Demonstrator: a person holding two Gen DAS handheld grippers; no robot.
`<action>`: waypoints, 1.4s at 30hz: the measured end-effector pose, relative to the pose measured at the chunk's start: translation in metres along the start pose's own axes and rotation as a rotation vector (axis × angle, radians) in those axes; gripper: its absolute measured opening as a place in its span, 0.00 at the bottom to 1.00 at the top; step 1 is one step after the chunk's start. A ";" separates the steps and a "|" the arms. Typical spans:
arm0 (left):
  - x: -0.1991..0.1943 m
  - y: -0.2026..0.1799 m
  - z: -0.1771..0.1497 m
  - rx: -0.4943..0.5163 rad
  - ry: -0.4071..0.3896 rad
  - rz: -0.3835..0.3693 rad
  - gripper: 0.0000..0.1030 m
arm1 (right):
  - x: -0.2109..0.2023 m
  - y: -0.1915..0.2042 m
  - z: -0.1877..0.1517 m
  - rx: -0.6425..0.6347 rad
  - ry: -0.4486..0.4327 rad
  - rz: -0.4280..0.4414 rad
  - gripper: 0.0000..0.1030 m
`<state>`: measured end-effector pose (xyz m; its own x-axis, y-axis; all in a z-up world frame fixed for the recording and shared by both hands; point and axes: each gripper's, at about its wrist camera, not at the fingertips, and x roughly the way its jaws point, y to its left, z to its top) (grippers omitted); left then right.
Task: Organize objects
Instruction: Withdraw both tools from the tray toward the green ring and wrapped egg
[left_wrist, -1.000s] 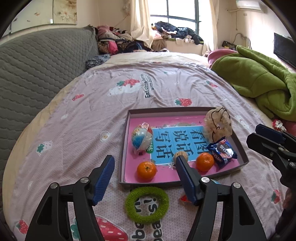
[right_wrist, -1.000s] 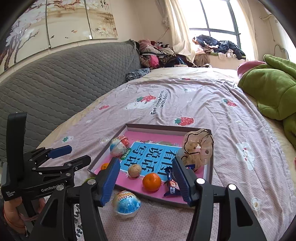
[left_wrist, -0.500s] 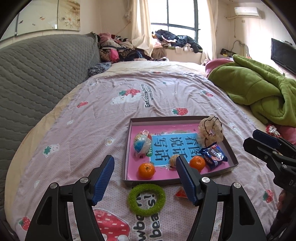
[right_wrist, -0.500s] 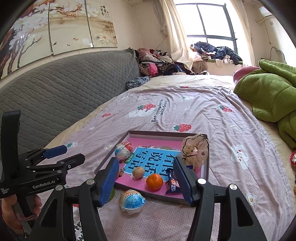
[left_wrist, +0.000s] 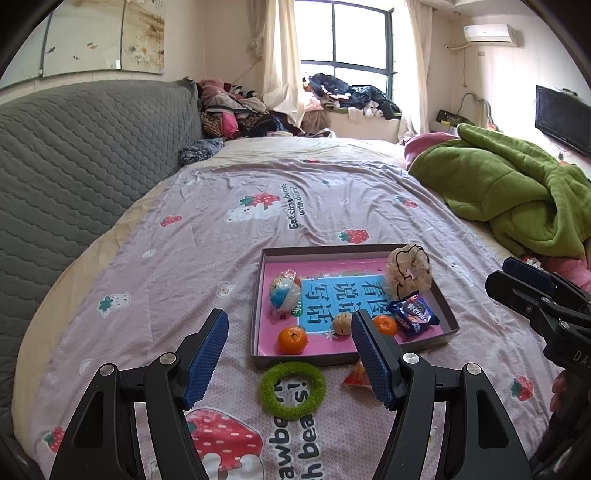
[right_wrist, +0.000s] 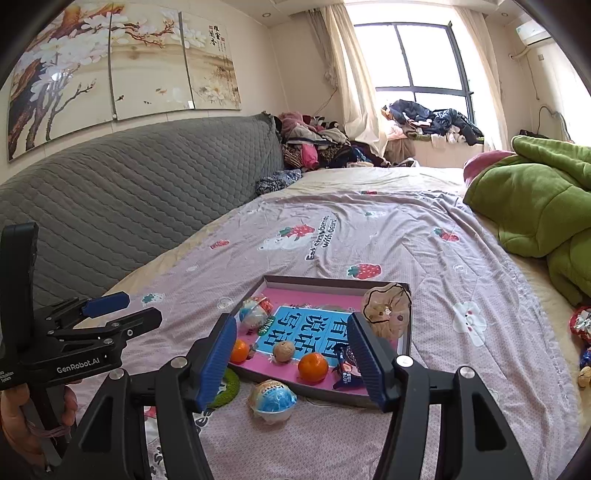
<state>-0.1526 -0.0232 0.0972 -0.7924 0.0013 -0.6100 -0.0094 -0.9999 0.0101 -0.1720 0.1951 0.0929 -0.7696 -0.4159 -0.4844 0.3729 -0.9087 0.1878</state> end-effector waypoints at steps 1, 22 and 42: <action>-0.002 0.000 -0.001 0.000 -0.002 0.000 0.69 | -0.002 0.001 0.000 -0.003 -0.004 0.002 0.61; -0.022 0.002 -0.038 0.011 0.026 -0.004 0.69 | -0.027 0.015 -0.018 -0.045 -0.030 -0.019 0.63; -0.016 -0.003 -0.064 0.041 0.076 -0.011 0.69 | -0.018 0.021 -0.055 -0.065 0.049 -0.032 0.71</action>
<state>-0.1007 -0.0209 0.0568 -0.7436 0.0093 -0.6686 -0.0436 -0.9984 0.0346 -0.1214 0.1857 0.0585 -0.7561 -0.3834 -0.5304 0.3829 -0.9164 0.1166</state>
